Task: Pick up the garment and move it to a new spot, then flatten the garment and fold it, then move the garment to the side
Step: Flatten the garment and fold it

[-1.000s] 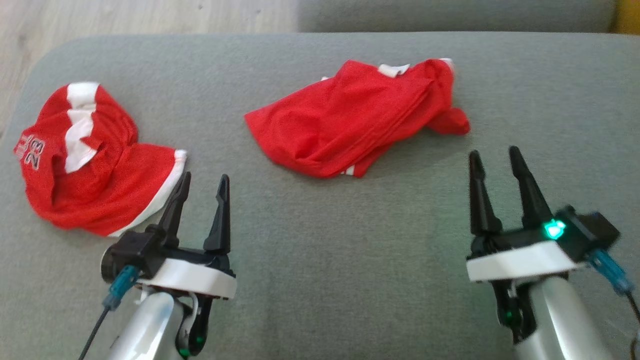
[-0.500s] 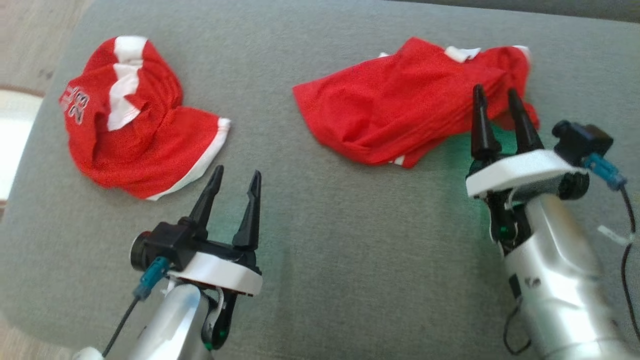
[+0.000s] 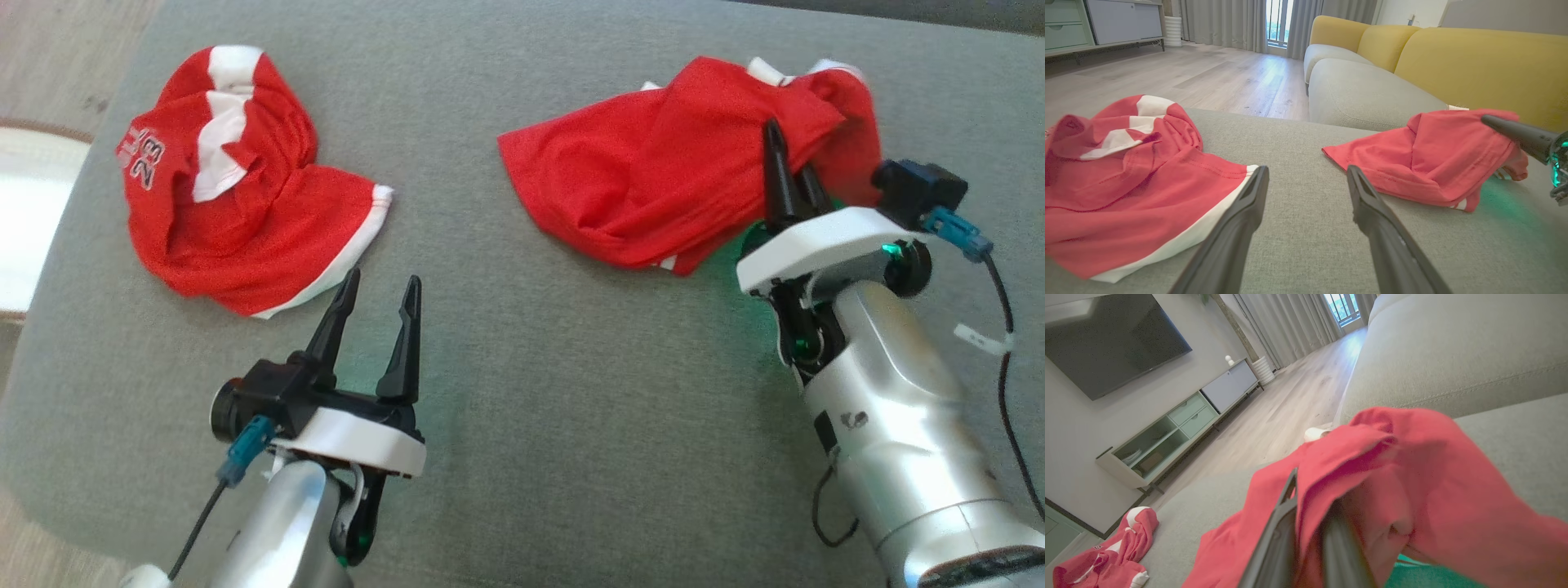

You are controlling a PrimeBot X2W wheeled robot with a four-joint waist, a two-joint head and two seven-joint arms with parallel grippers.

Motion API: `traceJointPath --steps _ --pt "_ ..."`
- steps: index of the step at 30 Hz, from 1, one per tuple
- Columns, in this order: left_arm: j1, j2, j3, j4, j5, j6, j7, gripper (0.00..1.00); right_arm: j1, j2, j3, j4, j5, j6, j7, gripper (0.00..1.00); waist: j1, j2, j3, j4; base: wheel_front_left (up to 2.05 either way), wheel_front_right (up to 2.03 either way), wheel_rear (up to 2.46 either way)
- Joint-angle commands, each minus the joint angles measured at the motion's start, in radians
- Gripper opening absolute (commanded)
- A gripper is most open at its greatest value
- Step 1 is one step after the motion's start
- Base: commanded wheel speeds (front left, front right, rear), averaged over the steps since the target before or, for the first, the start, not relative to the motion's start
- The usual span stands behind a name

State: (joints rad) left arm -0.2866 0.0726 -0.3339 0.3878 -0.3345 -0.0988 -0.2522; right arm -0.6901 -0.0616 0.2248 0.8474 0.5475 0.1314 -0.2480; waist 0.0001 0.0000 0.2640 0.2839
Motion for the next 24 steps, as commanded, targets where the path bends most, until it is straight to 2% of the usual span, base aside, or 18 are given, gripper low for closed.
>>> traceJointPath --steps 1,5,11,15,20,24 --pt "-0.016 0.006 0.041 -0.021 0.009 -0.006 -0.009 1.0 -0.032 0.011 0.032 -0.06 0.005 -0.001 -0.013 0.0 -0.0001 0.0 -0.014 -0.021 0.0 0.0 0.0" --pt "-0.001 0.005 0.058 -0.012 0.023 -0.01 -0.009 1.0 -0.006 0.011 0.05 -0.178 -0.002 -0.001 -0.013 0.0 -0.0001 0.0 -0.053 -0.071 0.0 0.0 0.0" --pt "0.023 0.003 0.1 -0.023 0.03 -0.011 -0.009 1.0 0.053 0.001 -0.008 -0.291 -0.09 -0.001 -0.012 0.0 -0.0001 0.0 -0.108 -0.165 0.0 0.0 0.0" --pt "0.031 -0.001 0.111 -0.03 0.036 -0.014 -0.01 1.0 0.093 -0.075 -0.073 -0.342 -0.145 -0.001 0.054 0.0 -0.0001 0.0 -0.127 -0.208 0.0 0.0 0.0" --pt "0.029 -0.01 0.108 -0.035 0.034 -0.017 -0.01 1.0 0.147 -0.191 -0.191 -0.4 -0.211 -0.001 0.165 0.0 -0.0001 0.0 -0.131 -0.226 0.0 0.0 0.0" --pt "0.028 -0.014 0.106 -0.033 0.033 -0.02 -0.01 1.0 0.17 -0.215 -0.268 -0.445 -0.244 -0.001 0.229 0.0 -0.0001 0.0 -0.125 -0.224 0.0 0.0 0.0"
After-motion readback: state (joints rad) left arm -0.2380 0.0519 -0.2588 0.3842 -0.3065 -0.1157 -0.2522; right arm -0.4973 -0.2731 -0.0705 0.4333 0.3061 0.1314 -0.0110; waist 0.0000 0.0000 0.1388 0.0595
